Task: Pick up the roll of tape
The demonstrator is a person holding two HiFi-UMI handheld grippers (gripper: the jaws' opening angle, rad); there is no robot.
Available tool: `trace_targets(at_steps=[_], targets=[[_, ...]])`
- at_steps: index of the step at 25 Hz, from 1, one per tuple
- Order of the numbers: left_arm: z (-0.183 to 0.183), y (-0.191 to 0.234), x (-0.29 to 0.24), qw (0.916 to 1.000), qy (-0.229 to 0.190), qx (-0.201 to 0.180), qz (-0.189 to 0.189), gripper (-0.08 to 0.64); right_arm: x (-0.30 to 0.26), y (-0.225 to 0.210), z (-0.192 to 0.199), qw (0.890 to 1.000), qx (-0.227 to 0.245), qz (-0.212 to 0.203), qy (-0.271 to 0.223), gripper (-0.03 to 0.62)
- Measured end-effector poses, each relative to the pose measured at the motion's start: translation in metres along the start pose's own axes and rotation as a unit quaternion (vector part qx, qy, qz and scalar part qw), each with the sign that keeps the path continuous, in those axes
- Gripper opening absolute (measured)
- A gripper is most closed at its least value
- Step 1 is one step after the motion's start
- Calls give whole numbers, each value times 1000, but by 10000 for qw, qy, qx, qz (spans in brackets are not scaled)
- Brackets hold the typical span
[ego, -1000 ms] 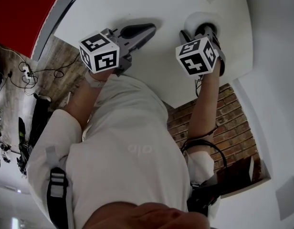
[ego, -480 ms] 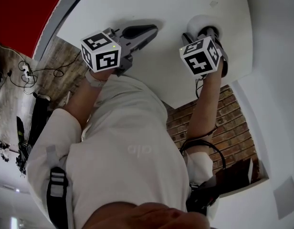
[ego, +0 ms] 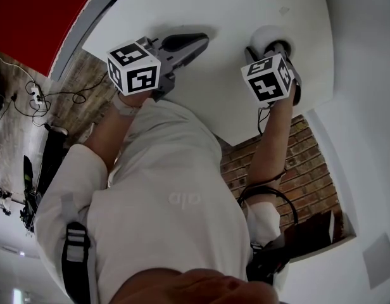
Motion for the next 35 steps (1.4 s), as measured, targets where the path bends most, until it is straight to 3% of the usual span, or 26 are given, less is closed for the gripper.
trace_targets(at_steps=[7,14,25,35], targets=[[-10,-3,3,10000,54,-70,42,11,2,6,2,9997,-97,195,-70,144],[-21,-15,3,9997,144,-169,126,11,28,4,-2,9914,-971,-121,-871,124],[-34,-41,-5,9977,460,-398,283,11,71,7,-6,9575,-1984,-678,-1981,123],[-42,-91,-10,9944,599,-783,384,11,127,12,13,9067,-2766,-1067,-3000,122]])
Point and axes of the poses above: the fingertips, and each gripper's own axes: x backward along the fingers, y to its left, z out of its underside, the point moved 10 cm from there along x, backward along the fingers, and after that the axes turned 14 degrees about z, right-handed, at the moved point
